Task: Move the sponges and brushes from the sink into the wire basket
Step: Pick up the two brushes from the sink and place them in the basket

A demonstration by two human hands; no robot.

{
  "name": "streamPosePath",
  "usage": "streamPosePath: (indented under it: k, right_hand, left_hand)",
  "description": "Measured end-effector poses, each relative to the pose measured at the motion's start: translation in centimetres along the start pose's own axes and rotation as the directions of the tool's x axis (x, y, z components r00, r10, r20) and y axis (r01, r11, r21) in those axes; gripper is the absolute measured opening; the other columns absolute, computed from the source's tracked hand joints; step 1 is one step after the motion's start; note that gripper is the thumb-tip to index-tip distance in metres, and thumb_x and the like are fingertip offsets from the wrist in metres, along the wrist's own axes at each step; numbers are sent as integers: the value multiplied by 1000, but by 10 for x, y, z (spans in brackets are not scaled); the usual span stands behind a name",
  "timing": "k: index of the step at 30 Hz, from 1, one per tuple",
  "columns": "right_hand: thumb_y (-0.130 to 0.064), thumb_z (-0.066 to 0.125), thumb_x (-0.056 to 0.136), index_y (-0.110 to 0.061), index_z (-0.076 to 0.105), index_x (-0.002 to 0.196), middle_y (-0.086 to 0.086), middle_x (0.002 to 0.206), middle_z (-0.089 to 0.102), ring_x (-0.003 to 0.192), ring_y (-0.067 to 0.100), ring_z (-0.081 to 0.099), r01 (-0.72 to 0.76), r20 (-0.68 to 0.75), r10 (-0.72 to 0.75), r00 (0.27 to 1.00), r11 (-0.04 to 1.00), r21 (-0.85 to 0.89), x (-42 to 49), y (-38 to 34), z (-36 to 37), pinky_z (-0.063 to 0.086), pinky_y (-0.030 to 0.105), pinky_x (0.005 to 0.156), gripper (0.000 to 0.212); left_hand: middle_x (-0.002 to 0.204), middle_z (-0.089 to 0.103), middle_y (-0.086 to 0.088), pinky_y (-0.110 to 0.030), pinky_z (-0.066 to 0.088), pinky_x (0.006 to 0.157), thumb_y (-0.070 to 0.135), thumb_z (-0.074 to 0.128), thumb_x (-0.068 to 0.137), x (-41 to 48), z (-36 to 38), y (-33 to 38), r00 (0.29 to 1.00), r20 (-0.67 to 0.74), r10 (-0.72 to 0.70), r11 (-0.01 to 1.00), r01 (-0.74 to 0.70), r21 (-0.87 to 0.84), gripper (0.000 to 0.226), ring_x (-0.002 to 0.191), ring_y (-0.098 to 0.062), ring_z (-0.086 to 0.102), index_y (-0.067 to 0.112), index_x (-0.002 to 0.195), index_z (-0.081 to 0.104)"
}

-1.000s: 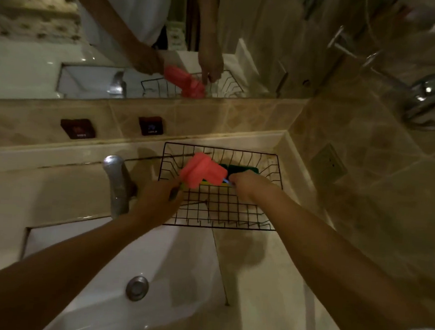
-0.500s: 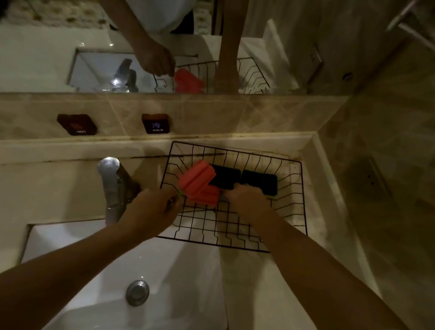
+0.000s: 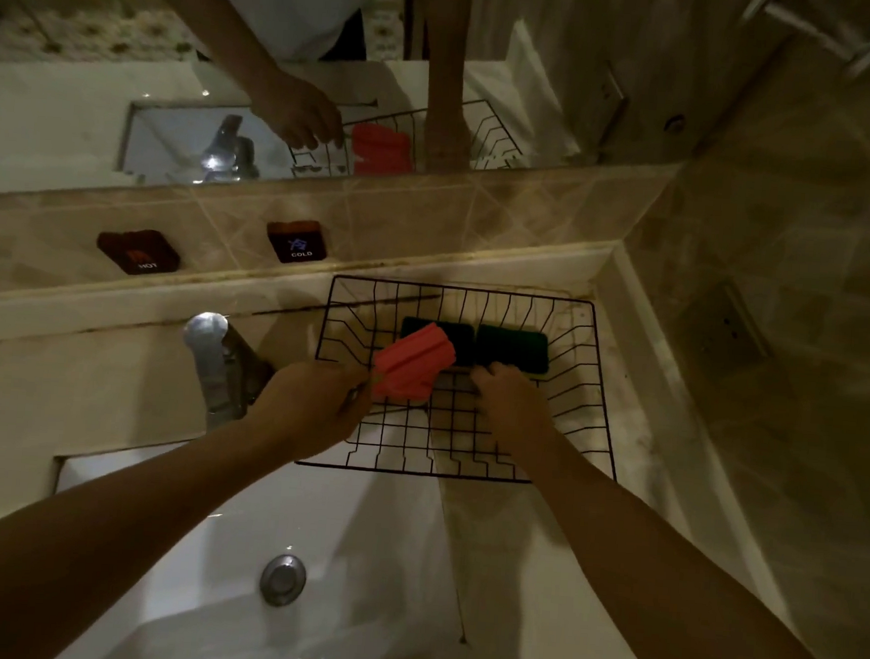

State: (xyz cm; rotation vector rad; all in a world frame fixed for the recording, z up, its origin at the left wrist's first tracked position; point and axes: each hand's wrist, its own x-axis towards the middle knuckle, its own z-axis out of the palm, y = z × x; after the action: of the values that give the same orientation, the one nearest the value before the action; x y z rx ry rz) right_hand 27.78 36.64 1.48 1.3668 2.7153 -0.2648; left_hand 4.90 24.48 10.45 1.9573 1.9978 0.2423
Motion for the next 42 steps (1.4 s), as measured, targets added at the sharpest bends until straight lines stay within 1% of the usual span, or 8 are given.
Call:
streamPosePath:
  k: [10,14,19,23,27,31,36,42]
  right_hand:
    - [-9,65,86,-10,66,86,5,84,64,78,21,63,-80,-142,171,975,866,494,-36,5,-31,48,23,65,1]
    - [-22,68,89,-13,71,109,-3,99,71,85,3,64,-162,123,117,985,435,886,-41,-34,-68,51,11,75,22]
    - [-7,59,94,-4,68,114,-5,91,72,75,-3,68,-150,146,35,989,252,956,-45,-58,-80,51,11,63,22]
    - [-3,65,89,0,68,108,0,89,72,76,4,70,-136,123,62,990,289,947,-49,-60,-83,57,20,67,20]
    - [-8,67,88,-7,72,94,5,91,70,86,18,65,-62,41,47,998,661,748,-51,-49,-84,55,33,79,8]
    - [-6,62,89,-10,72,89,7,94,68,84,21,63,-25,94,-13,995,917,399,-46,-24,-73,54,35,77,11]
    - [-13,58,88,-26,68,89,1,94,65,87,22,63,-19,219,-8,976,992,121,-39,-4,-51,55,35,76,16]
    - [-5,54,88,-18,72,98,10,101,68,94,29,63,61,199,-74,977,996,69,-35,-2,-34,56,37,77,24]
  left_hand:
    - [60,50,12,-12,39,48,24,46,99,8,-10,50,977,-36,-210,931,189,-312,25,51,0,49,15,100,70]
    - [75,67,1,-14,47,53,22,53,96,19,-13,75,903,13,-429,601,297,-742,23,58,-1,60,12,108,70]
    - [76,69,-4,-32,60,66,16,61,92,18,-21,80,855,131,-501,236,281,-930,15,68,-19,67,18,85,74]
    - [86,68,-10,-28,60,62,10,58,92,9,-17,78,825,225,-519,43,289,-956,16,71,-21,67,15,82,69]
    - [102,68,-20,-34,59,75,8,53,94,-1,5,74,813,368,-450,-106,361,-927,12,91,-30,69,5,96,64]
    - [100,68,-17,-35,61,70,9,63,89,-14,26,69,786,418,-456,105,514,-851,14,82,-26,69,3,102,64]
    - [105,63,-6,-31,53,81,16,64,88,-35,46,43,976,24,-215,934,213,-287,15,93,-18,58,13,102,63]
    - [116,64,-2,-31,50,88,41,55,91,-43,60,27,1000,-16,-9,994,7,-112,29,105,-17,58,19,106,66]
